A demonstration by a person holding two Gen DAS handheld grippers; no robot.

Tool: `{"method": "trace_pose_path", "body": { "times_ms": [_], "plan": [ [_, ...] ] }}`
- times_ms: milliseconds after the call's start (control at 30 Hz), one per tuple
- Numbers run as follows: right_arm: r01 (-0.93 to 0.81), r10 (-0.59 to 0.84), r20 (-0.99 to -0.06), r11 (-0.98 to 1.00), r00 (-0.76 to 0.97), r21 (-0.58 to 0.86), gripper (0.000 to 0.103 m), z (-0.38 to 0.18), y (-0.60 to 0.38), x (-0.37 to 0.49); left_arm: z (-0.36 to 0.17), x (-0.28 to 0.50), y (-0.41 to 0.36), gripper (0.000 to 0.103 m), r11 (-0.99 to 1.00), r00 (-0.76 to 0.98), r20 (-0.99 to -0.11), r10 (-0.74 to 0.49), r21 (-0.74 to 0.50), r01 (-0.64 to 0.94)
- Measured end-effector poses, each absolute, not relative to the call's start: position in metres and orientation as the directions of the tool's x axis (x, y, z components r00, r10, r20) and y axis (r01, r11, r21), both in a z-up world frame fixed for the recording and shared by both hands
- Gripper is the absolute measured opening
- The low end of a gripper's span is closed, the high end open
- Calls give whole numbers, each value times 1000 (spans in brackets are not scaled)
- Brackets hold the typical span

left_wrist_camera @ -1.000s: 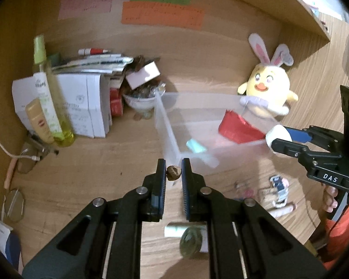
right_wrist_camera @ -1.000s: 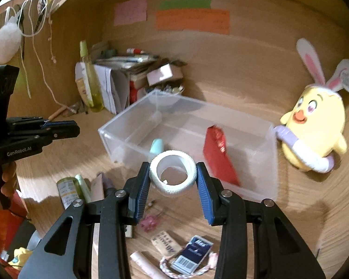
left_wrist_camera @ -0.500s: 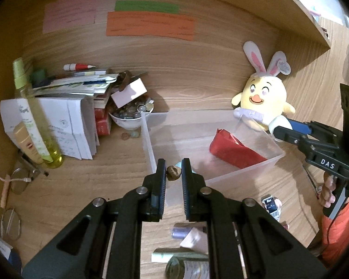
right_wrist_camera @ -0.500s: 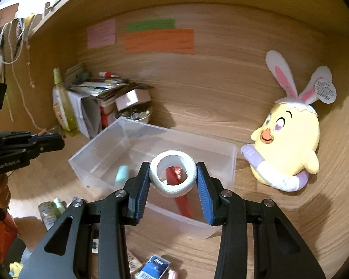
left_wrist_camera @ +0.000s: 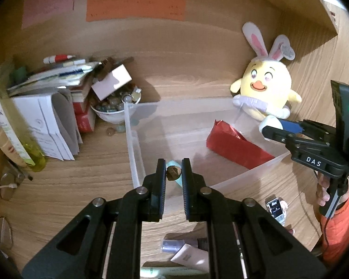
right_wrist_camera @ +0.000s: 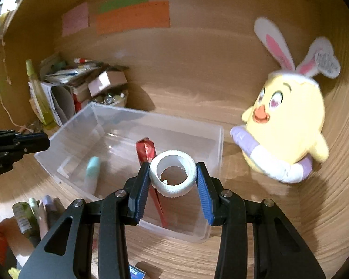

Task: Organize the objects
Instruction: 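Grasp the white tape roll with the right gripper and drop it into the box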

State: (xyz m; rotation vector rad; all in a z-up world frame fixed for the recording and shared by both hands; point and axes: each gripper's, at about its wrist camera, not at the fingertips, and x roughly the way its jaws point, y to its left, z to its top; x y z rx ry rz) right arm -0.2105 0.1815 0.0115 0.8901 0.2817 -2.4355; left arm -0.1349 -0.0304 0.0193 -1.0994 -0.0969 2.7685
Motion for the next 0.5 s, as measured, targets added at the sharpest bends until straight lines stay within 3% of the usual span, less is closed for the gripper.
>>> {"method": "trace_pose_path", "body": {
  "times_ms": [500],
  "plan": [
    [556,-384,-683,-830,-621,-38,36,-2,175,-216,3,-152,-23,12,-985,-680,-713,170,-106,-136]
  ]
}}
